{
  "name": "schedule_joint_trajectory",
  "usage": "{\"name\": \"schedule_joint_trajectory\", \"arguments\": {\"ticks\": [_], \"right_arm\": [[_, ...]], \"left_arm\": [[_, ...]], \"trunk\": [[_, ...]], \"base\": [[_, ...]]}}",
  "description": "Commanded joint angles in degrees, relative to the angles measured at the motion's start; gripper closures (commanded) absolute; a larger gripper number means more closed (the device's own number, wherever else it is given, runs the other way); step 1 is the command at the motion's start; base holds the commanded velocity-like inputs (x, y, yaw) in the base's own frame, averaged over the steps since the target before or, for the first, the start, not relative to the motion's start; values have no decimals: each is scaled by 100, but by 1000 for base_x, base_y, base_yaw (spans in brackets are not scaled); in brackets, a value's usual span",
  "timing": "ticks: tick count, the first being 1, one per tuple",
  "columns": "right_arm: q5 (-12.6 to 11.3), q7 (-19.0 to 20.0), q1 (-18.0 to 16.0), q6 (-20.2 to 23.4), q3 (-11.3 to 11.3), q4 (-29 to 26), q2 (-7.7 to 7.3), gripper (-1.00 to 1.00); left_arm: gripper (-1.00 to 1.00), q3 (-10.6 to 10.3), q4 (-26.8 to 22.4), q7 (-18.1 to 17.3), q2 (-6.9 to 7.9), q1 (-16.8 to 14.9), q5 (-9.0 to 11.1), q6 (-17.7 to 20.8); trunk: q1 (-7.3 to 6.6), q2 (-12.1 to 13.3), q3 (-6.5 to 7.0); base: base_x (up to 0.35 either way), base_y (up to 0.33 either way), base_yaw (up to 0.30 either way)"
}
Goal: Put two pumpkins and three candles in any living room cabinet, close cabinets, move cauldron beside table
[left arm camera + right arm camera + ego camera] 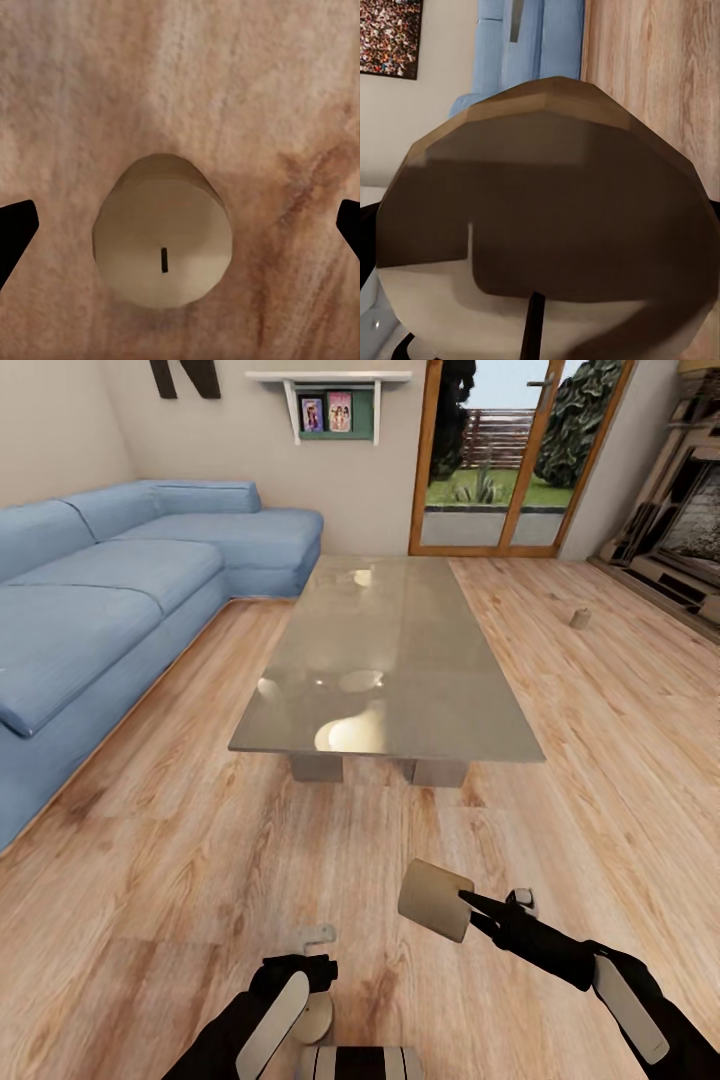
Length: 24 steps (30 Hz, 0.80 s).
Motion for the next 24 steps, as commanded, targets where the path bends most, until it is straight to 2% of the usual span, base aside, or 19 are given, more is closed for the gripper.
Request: {"name": "schedule_joint_trajectory", "arguments": {"ticks": [1, 3, 9, 15, 20, 24], "right_arm": [[-45, -8, -3, 37, 13, 1, -5, 100], [-45, -8, -3, 36, 13, 1, -5, 100], [-47, -8, -3, 37, 13, 1, -5, 100], [-48, -8, -3, 37, 13, -7, -1, 100], [-42, -8, -3, 36, 13, -8, 3, 100], [-40, -8, -3, 37, 13, -8, 3, 100]], "left_arm": [[-100, -13, -8, 58, 4, -4, 56, 2], [-100, -13, -8, 59, 8, -4, 53, 2], [-100, -13, -9, 59, 13, -4, 49, 2], [-100, 3, -9, 59, 80, -4, 43, 2], [-100, 1, -9, 59, 95, -4, 43, -5], [-100, -3, -2, 59, 94, -4, 43, -6]], "trunk": [[-1, -2, -4], [-1, -2, -4], [14, -10, -137], [30, -18, -270], [30, -18, -270], [40, -23, -359]], "base": [[0, 0, 0], [0, 0, 0], [0, 0, 0], [0, 0, 0], [0, 0, 0], [0, 0, 0]]}}
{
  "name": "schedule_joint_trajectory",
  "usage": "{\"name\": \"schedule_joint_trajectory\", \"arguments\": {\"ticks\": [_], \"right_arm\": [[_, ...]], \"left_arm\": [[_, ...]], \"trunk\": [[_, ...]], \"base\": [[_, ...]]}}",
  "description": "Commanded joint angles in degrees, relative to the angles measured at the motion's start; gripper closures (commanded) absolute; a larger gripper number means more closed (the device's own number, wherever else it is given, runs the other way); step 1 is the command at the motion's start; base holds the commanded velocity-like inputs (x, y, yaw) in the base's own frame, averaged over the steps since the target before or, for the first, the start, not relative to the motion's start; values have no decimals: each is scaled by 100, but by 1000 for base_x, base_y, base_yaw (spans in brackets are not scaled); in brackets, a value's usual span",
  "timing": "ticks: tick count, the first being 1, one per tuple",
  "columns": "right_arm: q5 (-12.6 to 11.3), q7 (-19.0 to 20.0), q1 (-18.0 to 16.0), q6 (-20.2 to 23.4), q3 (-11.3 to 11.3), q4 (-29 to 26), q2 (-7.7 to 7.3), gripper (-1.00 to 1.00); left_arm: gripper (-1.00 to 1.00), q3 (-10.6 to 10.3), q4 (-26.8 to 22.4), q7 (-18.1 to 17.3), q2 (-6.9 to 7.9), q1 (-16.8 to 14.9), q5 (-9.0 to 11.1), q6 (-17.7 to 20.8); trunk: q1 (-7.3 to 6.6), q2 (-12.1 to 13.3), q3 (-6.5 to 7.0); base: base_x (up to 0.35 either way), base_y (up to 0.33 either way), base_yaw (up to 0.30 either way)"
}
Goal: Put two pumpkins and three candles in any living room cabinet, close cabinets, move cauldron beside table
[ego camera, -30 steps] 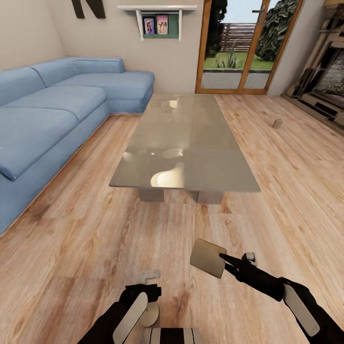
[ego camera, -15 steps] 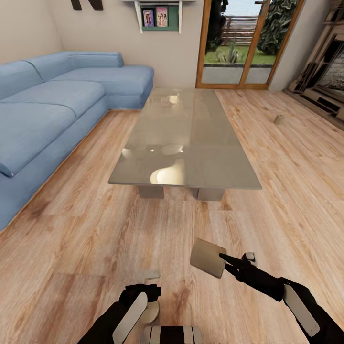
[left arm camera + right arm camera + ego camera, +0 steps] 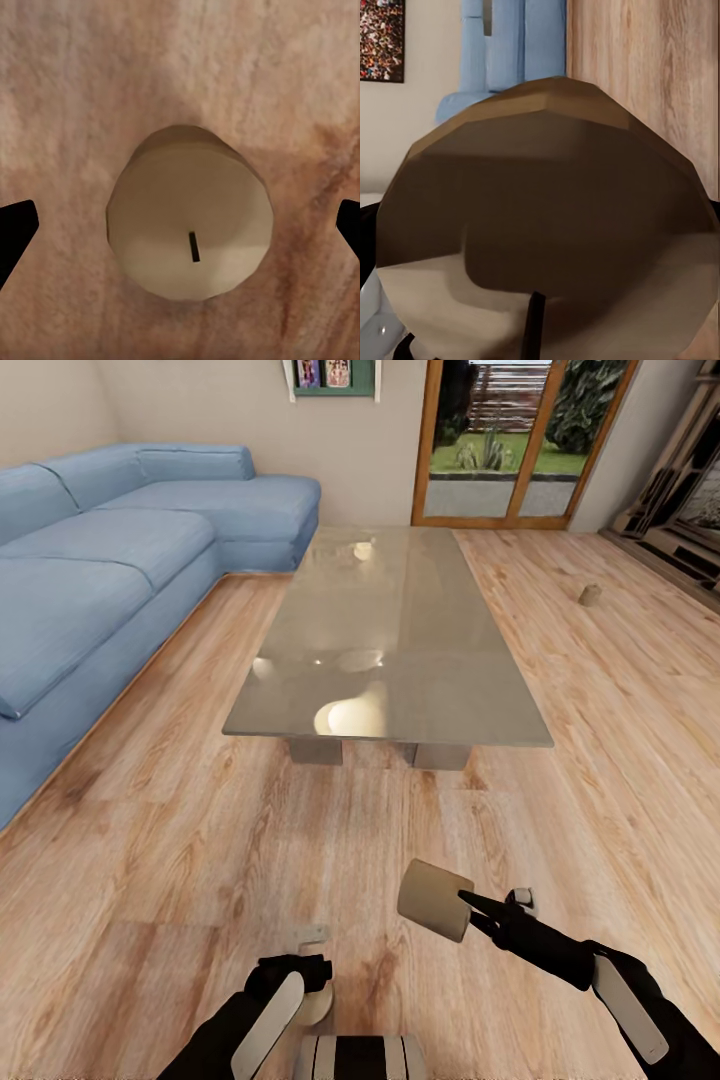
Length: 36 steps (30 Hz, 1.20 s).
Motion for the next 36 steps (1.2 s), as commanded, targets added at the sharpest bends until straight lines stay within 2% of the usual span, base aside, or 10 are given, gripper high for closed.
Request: {"name": "schedule_joint_trajectory", "arguments": {"ticks": [1, 11, 14, 20, 26, 34, 36], "right_arm": [[-54, -7, -3, 44, 12, 0, -5, 100], [-28, 122, -3, 20, 18, -178, -68, 100], [-19, 84, -12, 26, -5, -183, -92, 100], [-36, 84, -12, 28, -8, -132, -84, 100], [-59, 74, -13, 58, -14, -101, -99, 100], [-55, 73, -12, 70, -14, -97, -78, 100], [-54, 72, -12, 70, -14, -97, -76, 100]], "left_arm": [[-100, -13, -6, 58, 3, -4, 58, 2], [-100, -14, -4, 58, 7, -4, 56, 2], [-100, -22, -46, 3, 105, 14, 8, -95], [-100, -20, -50, 4, 174, 6, 5, -246], [-100, -22, -49, -28, 191, 5, 3, -355], [-100, -22, -41, -31, 192, 5, 5, -359], [-100, -22, -38, -33, 192, 5, 5, -359]], "trunk": [[1, -3, -27], [27, -17, -248], [27, -17, -248], [27, -17, -248], [27, -17, -241], [27, -17, -192], [32, -20, -232]], "base": [[0, 0, 0], [0, 0, 0], [0, 0, 0], [0, 0, 0], [0, 0, -33], [0, 0, -190], [0, 0, -94]]}}
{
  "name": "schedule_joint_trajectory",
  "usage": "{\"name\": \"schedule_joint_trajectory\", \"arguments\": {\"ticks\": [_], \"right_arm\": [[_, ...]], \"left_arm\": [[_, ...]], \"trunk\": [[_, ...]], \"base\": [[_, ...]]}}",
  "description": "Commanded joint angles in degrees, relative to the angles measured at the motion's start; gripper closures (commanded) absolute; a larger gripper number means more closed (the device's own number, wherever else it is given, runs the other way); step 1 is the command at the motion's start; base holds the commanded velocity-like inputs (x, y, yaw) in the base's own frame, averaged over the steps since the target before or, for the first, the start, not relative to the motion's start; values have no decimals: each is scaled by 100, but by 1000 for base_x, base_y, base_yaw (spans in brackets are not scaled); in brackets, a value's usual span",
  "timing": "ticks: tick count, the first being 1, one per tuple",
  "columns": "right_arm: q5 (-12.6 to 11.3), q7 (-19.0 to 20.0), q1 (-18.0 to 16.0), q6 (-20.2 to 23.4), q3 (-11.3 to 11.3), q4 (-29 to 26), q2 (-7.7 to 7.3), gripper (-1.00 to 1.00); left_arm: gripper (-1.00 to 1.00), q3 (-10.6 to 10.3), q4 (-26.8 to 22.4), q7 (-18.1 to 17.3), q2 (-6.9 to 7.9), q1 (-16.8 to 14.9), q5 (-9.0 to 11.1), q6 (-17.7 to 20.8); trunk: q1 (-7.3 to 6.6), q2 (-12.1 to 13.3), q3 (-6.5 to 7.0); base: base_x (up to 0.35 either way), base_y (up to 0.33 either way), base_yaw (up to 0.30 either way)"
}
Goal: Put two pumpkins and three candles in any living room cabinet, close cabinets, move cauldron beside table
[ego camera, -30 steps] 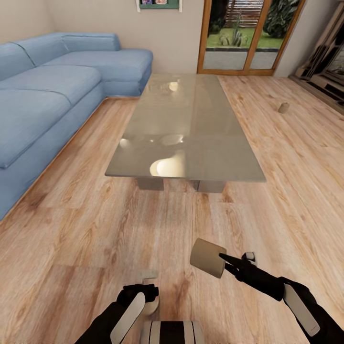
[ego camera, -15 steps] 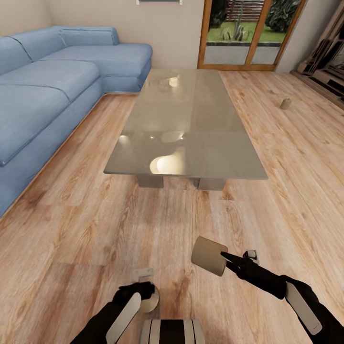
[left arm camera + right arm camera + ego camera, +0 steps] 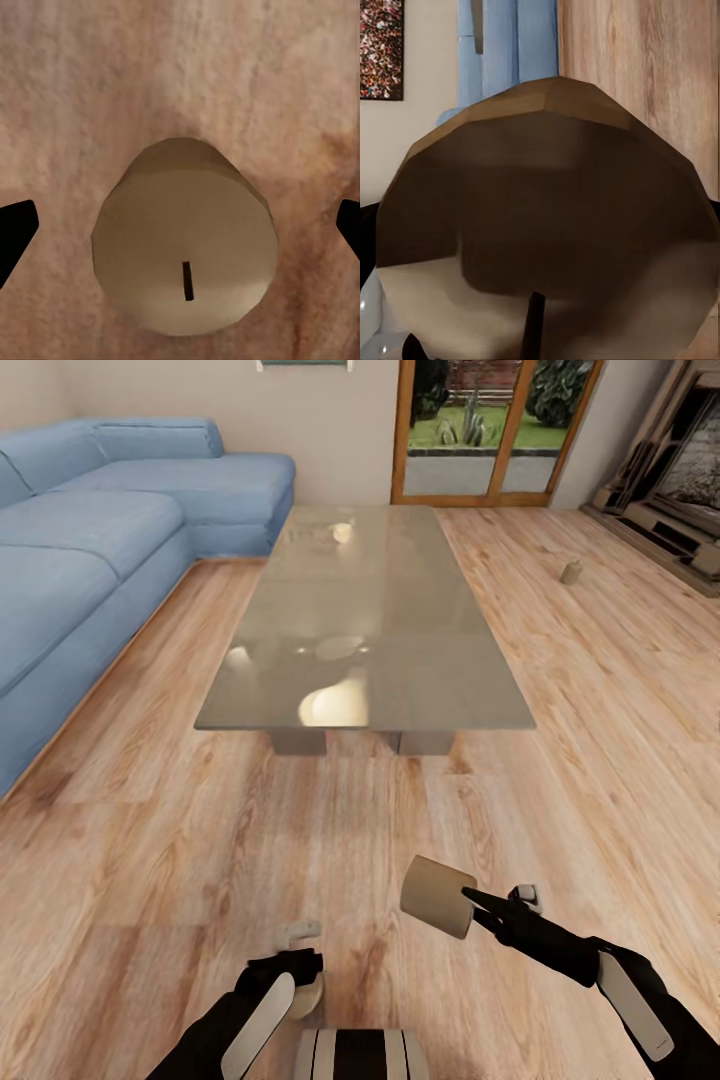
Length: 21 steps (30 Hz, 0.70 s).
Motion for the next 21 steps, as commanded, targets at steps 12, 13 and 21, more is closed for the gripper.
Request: {"name": "schedule_joint_trajectory", "arguments": {"ticks": [12, 13, 21], "right_arm": [[-55, -7, -4, 45, 12, -1, -5, 100], [-55, -7, -4, 45, 12, -1, -5, 100], [-55, -7, -4, 52, 12, -5, -5, 100]], "left_arm": [[-100, -12, -1, 48, 8, -3, 46, 5], [-100, -12, -1, 48, 9, -3, 45, 5], [-100, -12, -1, 49, 26, -3, 28, -4]], "trunk": [[22, -14, -199], [22, -14, -198], [22, -14, -171]], "base": [[0, 0, -12], [0, 0, -42], [0, 0, -95]]}}
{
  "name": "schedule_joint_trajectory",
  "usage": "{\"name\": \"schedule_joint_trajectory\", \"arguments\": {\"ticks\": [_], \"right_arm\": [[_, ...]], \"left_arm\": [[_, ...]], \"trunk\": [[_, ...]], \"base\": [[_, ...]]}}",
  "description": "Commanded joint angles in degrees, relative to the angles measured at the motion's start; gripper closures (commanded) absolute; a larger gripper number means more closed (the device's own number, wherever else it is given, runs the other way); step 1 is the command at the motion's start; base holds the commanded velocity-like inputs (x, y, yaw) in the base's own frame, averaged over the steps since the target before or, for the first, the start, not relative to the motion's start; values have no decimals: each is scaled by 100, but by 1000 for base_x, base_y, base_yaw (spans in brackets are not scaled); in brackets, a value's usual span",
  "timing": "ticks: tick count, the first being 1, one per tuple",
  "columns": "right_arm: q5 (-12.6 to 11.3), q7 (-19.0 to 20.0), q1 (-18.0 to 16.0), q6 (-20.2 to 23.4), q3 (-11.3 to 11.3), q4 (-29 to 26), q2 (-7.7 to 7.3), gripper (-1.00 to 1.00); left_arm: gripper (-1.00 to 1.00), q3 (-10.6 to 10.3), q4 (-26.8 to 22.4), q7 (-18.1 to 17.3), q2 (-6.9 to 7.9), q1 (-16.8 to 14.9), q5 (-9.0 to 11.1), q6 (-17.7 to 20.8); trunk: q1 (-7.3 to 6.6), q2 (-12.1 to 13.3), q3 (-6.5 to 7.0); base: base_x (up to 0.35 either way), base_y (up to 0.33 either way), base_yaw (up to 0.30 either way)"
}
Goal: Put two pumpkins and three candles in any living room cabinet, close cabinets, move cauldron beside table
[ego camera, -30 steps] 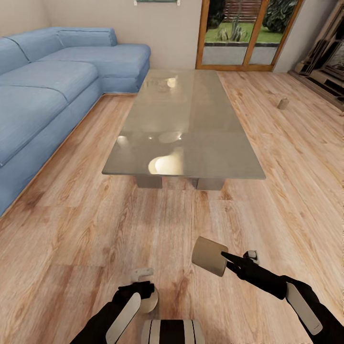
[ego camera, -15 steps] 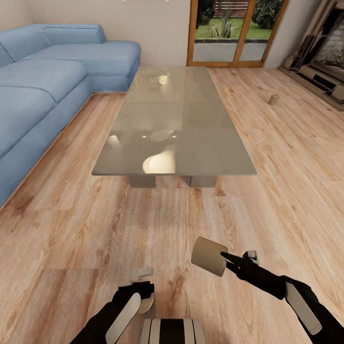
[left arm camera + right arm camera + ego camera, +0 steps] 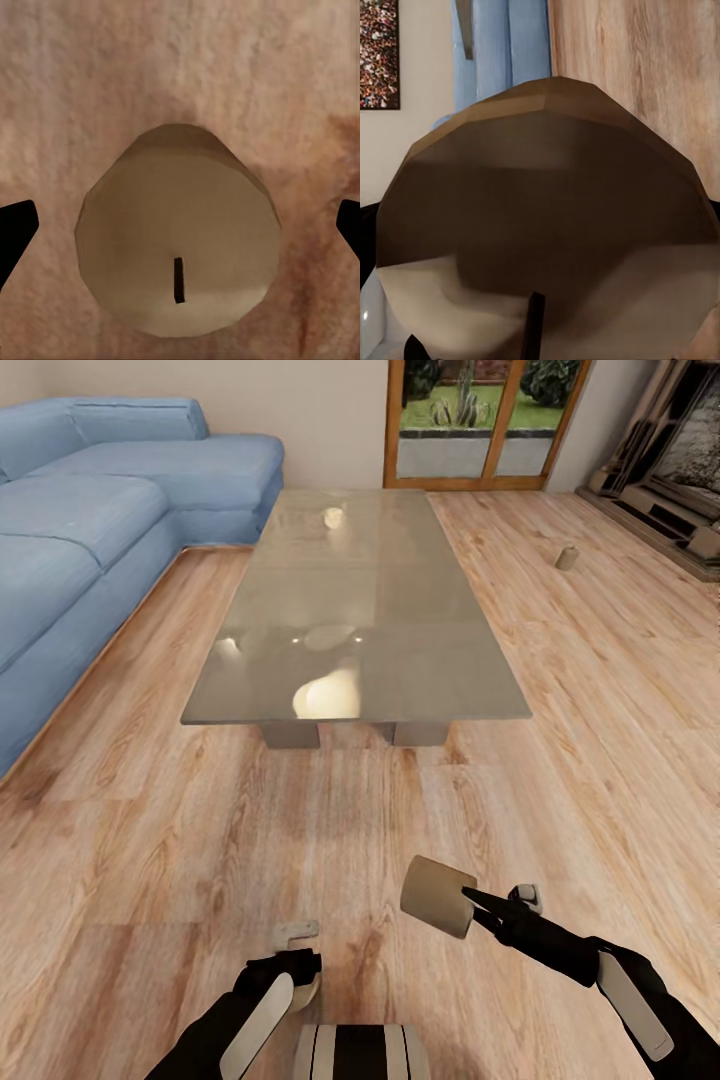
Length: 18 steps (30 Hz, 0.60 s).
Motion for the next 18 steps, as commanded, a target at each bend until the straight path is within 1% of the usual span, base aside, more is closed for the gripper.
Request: {"name": "schedule_joint_trajectory", "arguments": {"ticks": [1, 9, 11, 12, 18], "right_arm": [[-43, -8, -3, 38, 13, 0, -5, 100], [-42, -5, -3, 37, 17, -2, -5, 100], [-25, 0, -3, 38, 20, -4, -10, 100], [-17, 8, -3, 38, 21, -30, -26, 100], [-9, 33, -3, 31, 21, -93, -40, 100]], "left_arm": [[-100, -13, -6, 55, 4, -3, 52, 5], [-100, 1, 48, 56, 33, -11, 45, 1], [-100, 3, 51, 58, 65, -12, 17, -2], [-100, 6, 52, 59, 87, -12, -29, -3], [-100, 11, 53, 60, 104, -12, -108, -12]], "trunk": [[2, -3, -25], [22, -14, -201], [22, -14, -201], [22, -14, -201], [22, -14, -201]], "base": [[0, 0, -20], [0, 0, -4], [0, 0, 0], [0, 0, 0], [0, 0, 0]]}}
